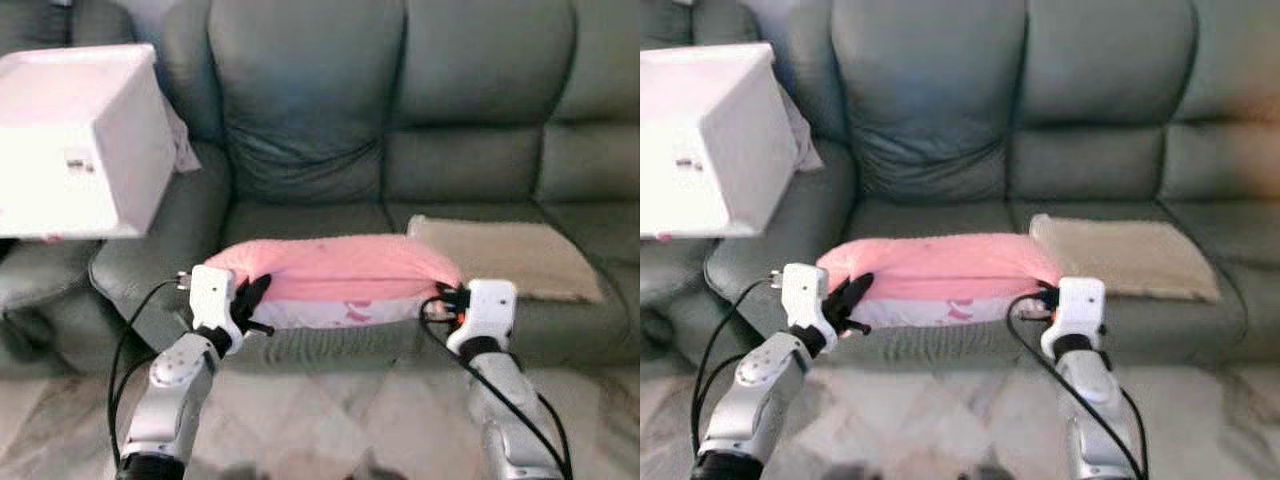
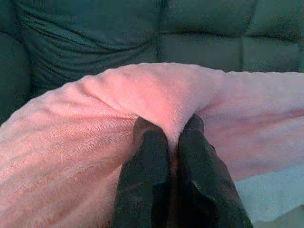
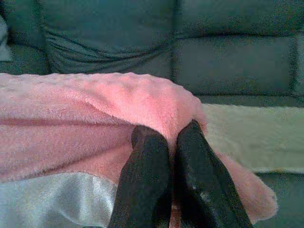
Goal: Move the pillow to the sofa
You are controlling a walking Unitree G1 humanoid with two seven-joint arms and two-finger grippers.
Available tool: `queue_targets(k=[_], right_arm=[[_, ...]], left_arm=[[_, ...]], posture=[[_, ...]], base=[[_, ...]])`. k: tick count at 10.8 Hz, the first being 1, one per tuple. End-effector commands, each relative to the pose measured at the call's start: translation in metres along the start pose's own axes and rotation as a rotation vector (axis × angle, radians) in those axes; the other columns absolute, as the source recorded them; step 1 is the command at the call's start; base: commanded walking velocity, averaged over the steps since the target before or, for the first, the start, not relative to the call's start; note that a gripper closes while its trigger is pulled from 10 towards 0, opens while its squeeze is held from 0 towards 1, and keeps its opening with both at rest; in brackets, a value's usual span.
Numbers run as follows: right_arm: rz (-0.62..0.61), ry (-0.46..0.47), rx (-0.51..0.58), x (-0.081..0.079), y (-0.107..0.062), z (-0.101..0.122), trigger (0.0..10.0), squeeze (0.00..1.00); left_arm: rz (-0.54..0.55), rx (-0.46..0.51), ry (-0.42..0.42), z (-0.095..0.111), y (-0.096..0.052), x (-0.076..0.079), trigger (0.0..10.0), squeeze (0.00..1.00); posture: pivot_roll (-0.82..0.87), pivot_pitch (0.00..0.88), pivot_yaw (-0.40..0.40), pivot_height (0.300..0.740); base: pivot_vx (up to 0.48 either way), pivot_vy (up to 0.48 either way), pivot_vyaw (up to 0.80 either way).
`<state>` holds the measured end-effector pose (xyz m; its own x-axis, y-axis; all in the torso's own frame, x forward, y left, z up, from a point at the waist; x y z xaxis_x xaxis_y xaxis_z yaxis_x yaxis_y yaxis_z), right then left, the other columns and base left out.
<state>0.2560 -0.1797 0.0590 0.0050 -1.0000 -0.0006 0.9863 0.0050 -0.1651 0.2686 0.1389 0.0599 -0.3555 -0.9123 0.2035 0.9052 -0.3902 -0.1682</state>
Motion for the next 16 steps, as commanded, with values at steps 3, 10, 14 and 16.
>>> queue_targets(k=[3, 10, 14, 16], right_arm=[[-0.009, 0.005, 0.024, -0.0001, 0.0019, 0.0065, 10.0, 0.00], [-0.001, 0.007, 0.021, -0.0010, 0.0018, 0.0054, 10.0, 0.00], [0.011, 0.012, 0.015, -0.0029, 0.0012, 0.0044, 10.0, 0.00], [0.015, 0.015, 0.015, -0.0037, 0.0014, 0.0043, 10.0, 0.00]], left_arm=[[0.023, 0.027, 0.027, 0.0081, -0.0022, -0.0078, 10.0, 0.00], [0.050, 0.014, 0.041, 0.0056, -0.0015, -0.0090, 10.0, 0.00], [0.084, 0.006, 0.068, 0.0046, -0.0014, -0.0158, 10.0, 0.00], [0.091, 0.005, 0.076, 0.0046, -0.0012, -0.0168, 10.0, 0.00]], posture=[[-0.06, 0.000, -0.015, 0.740], [-0.06, 0.000, -0.015, 0.740], [-0.05, 0.000, -0.016, 0.740], [-0.05, 0.000, -0.016, 0.740]], base=[[0.460, 0.000, 0.00], [0.395, 0.000, 0.00], [0.000, 0.000, 0.00], [0.000, 0.000, 0.00]])
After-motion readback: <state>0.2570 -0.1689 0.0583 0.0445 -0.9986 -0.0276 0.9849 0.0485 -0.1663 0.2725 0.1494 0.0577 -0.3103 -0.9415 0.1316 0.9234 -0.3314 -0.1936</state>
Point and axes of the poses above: a point about 5 cm out from each wrist's last joint towards the gripper, its own y axis pointing out of the wrist towards the gripper, its own z axis along the axis of the wrist's last joint, x = y × z, the point moved 1 cm from there along y, pointing out of the wrist towards the gripper, and after that the axes turned 1 degree about -y, right-handed, at the moved point
